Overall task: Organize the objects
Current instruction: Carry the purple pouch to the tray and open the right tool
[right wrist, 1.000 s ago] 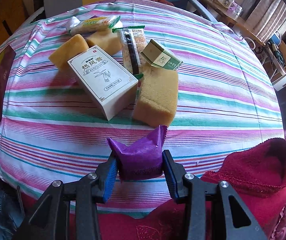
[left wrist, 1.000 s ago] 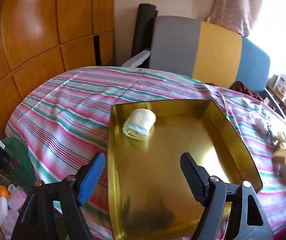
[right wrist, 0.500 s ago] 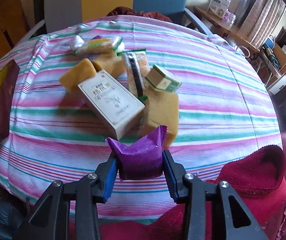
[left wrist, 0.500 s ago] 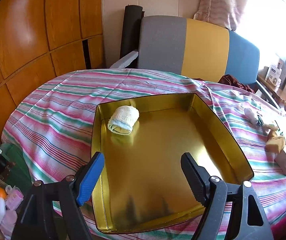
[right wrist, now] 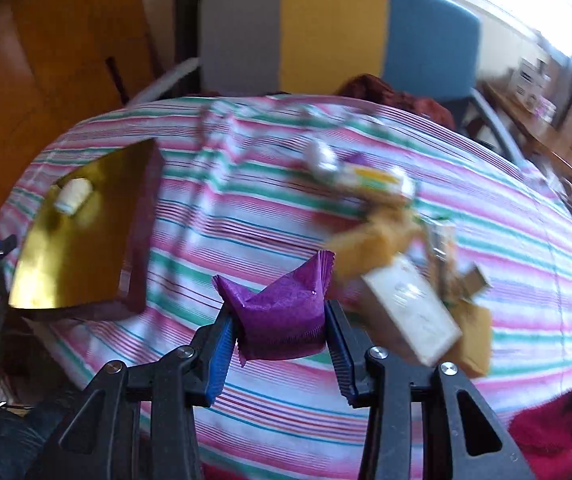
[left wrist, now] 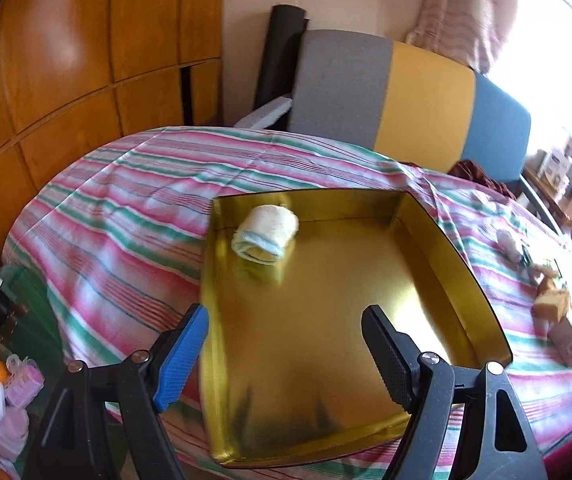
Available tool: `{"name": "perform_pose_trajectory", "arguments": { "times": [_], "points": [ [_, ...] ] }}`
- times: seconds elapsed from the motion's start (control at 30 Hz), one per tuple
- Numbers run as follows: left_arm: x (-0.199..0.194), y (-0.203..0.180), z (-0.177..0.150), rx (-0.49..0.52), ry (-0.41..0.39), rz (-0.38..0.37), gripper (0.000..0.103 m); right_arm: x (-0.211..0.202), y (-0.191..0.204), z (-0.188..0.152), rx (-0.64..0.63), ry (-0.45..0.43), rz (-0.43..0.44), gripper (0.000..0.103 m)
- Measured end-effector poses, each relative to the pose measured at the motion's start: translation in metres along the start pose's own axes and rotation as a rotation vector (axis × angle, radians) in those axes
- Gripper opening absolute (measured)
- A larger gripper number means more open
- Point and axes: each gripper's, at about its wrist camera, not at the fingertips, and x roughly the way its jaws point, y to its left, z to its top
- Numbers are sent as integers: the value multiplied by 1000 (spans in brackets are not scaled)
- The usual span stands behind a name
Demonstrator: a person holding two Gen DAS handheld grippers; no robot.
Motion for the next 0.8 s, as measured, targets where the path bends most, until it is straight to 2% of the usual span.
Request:
{"name": "perform_pose_trajectory", "arguments": {
  "times": [0.2,0.4,0.63,0.8],
  "points": [
    [-7,46,3,-101,-15,75,80,36,98,45,-156,4,181,43],
    [-11,89,-2,-187,-21,137,80,88,206,77,-310,80,317,43],
    [-3,115,-15,-241,12,156,80,153,295,96,-407,166,354,43],
    [3,123,-19,-269,36,152,80,189,328,100,-455,220,321,43]
  ]
}}
